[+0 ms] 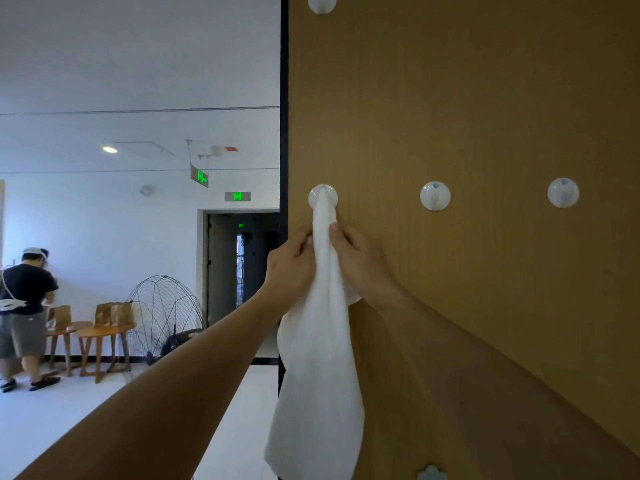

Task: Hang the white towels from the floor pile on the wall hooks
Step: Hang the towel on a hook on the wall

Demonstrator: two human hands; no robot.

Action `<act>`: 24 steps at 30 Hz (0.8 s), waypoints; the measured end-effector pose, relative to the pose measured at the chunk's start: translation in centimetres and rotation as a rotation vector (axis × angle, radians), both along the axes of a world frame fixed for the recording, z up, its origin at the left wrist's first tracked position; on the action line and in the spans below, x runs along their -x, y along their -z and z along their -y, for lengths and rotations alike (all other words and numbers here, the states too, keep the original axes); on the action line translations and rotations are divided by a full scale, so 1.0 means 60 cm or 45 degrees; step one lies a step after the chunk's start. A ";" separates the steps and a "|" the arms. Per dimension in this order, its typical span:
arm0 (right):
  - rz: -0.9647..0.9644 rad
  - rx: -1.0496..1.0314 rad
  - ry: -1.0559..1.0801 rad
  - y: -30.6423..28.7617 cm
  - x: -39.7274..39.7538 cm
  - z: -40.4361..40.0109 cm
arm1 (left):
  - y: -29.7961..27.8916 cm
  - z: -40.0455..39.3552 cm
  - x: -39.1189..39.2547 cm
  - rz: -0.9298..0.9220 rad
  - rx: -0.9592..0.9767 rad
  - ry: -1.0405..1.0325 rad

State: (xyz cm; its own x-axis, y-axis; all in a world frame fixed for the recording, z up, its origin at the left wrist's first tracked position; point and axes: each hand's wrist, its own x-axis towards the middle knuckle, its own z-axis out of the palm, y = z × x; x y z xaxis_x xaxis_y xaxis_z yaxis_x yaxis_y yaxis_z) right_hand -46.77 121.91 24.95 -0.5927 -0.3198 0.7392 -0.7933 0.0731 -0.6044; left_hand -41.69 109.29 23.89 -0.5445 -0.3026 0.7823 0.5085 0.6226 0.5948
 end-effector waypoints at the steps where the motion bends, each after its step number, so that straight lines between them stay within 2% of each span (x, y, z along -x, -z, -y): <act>1: 0.040 0.026 -0.017 0.006 -0.005 0.004 | 0.003 -0.001 -0.003 0.014 -0.034 0.016; 4: 0.043 0.055 0.054 0.017 -0.020 0.015 | 0.005 -0.005 -0.009 0.087 -0.078 0.048; 7: -0.003 -0.002 0.193 0.027 -0.027 0.017 | 0.005 0.007 -0.010 0.170 0.120 -0.067; 11: -0.045 -0.141 0.339 0.037 -0.034 0.016 | 0.010 0.036 -0.015 0.146 0.346 -0.226; 20: 0.002 -0.354 0.841 0.076 -0.099 -0.010 | 0.024 0.061 -0.044 -0.172 0.658 -0.284; 24: 0.044 -0.426 1.083 0.100 -0.156 -0.060 | 0.034 0.019 -0.058 -0.319 0.851 -0.180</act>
State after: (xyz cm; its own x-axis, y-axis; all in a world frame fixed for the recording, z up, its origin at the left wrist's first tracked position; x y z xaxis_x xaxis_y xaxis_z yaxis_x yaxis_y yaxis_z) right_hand -37.42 125.53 18.95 -0.7465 0.0400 0.6642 -0.3739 0.8005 -0.4684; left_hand -38.23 108.18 21.84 -0.3159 0.2294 0.9206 0.4673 0.8821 -0.0595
